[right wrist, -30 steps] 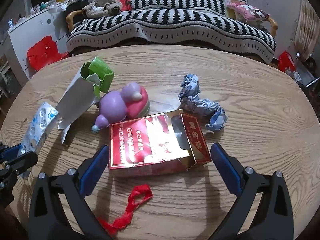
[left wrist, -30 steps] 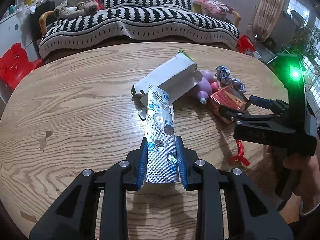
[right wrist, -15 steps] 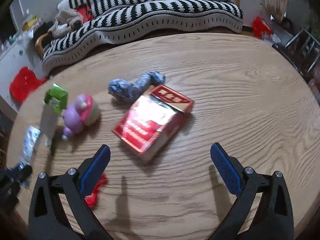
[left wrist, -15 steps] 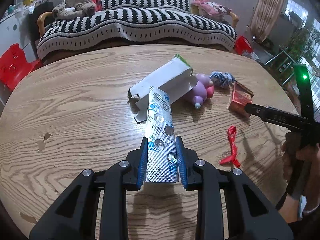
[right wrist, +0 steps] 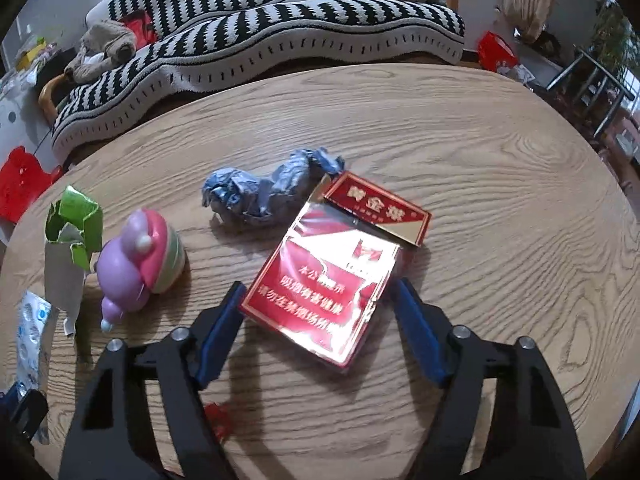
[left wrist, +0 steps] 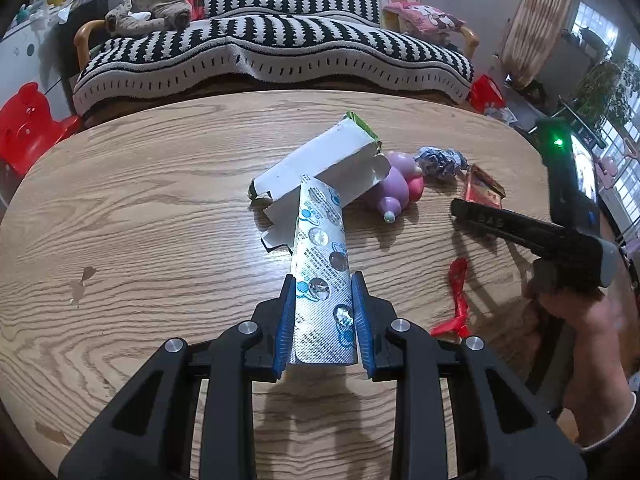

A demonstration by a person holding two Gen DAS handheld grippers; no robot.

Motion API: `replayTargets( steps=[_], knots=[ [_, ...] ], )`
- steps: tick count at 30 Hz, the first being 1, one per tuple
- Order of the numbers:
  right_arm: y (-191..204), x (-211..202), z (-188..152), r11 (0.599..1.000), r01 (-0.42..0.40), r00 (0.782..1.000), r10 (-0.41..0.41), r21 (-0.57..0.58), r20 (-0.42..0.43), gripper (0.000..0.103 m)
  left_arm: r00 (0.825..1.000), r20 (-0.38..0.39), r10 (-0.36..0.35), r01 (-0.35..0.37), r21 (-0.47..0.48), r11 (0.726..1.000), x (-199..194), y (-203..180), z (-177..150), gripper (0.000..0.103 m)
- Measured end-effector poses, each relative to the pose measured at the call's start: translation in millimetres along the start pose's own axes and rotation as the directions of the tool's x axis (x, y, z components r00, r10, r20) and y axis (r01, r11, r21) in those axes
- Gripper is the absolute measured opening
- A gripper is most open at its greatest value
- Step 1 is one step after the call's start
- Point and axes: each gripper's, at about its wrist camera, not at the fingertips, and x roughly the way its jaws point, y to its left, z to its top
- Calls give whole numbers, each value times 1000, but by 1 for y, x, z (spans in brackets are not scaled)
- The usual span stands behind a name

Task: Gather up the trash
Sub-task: 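Grasp the silver blister pack with left tool while right tool grasps the red cigarette box, then carry blister pack and red box over the bin and open both tools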

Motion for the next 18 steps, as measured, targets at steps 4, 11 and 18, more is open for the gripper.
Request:
replayTargets(
  steps=[4, 11, 18],
  knots=[
    [-4, -13, -4, 1000, -13, 1000, 13, -25, 5, 68, 1000, 7, -16, 16, 8, 1000, -3, -3, 2, 27],
    [-9, -58, -22, 994, -66, 997, 69, -83, 34, 67, 999, 10, -39, 39, 20, 999, -5, -15, 1, 27],
    [-28, -113, -51, 989, -92, 992, 101, -115, 78, 66, 997, 15, -77, 76, 67, 995, -12, -45, -3, 27]
  ],
)
